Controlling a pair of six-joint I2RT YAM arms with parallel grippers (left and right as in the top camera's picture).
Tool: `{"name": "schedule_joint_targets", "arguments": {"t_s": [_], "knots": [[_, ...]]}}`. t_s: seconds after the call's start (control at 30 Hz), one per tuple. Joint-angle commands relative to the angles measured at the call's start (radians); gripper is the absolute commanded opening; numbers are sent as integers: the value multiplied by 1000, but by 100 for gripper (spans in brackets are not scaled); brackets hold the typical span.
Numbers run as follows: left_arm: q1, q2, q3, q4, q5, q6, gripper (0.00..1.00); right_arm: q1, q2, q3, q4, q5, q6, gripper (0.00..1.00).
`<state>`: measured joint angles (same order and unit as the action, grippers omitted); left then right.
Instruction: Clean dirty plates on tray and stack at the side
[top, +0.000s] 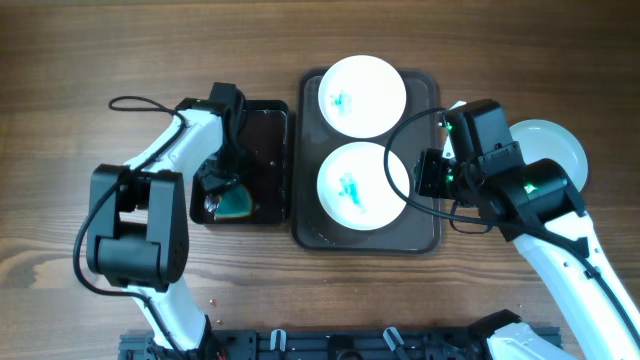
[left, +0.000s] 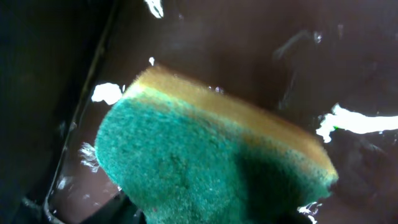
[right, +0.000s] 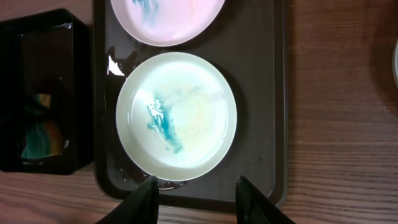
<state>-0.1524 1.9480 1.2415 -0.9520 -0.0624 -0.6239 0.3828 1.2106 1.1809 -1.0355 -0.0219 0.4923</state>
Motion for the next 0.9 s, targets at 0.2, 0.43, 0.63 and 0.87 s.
{"name": "schedule_joint_targets", "arguments": {"t_s": [0.2, 0.43, 0.63, 0.87], "knots": [[-25, -71, 52, 5, 118, 177, 13, -5, -10, 19, 2, -3, 31, 41], [-60, -95, 51, -34, 114, 202, 73, -11, -10, 19, -3, 26, 91, 40], [-67, -95, 23, -127, 166, 198, 59, -116, -10, 19, -39, 21, 110, 41], [-122, -95, -171, 93, 180, 197, 41, -204, -10, 18, -58, -49, 66, 42]]}}
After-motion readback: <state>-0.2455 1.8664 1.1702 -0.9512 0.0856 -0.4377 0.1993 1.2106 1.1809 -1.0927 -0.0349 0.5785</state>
